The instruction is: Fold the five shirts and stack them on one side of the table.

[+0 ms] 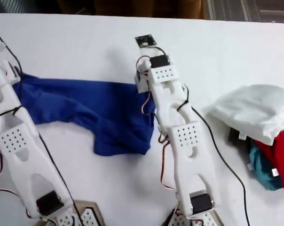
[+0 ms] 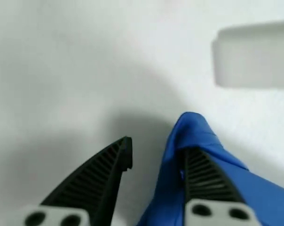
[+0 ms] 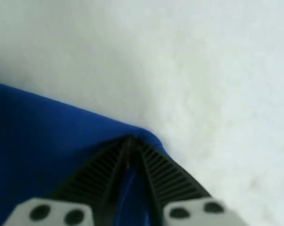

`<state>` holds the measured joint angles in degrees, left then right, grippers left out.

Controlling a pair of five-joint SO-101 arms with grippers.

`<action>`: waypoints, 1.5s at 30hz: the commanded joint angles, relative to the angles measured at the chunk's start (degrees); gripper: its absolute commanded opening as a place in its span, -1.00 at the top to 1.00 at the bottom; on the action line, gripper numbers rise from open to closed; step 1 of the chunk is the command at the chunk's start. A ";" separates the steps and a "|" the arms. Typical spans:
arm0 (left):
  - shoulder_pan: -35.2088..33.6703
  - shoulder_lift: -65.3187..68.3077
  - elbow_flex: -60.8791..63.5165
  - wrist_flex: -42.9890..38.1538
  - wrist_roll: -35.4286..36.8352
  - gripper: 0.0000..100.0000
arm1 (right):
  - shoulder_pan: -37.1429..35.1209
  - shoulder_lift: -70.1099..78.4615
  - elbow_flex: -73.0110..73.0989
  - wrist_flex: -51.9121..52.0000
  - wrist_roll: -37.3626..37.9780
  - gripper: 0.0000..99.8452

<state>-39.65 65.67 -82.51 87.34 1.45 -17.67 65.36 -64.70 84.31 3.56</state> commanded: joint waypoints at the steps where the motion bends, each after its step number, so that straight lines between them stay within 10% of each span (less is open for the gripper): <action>1: -5.10 -1.32 -2.77 -3.69 -0.18 0.64 | 2.33 0.22 -1.32 0.04 -0.35 0.96; 14: -11.16 -1.41 -4.70 -6.07 0.09 0.64 | 2.33 0.22 -1.32 0.04 -0.35 0.96; 30: 3.78 -7.91 -12.18 15.38 -0.09 0.64 | 2.07 0.31 -1.32 -0.31 0.00 0.96; 45: 11.87 -17.76 34.59 13.89 -0.18 0.64 | 2.42 0.31 -1.32 -0.40 0.00 0.96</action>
<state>-27.78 51.60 -51.65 101.49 1.36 -17.32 65.54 -65.14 84.04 3.56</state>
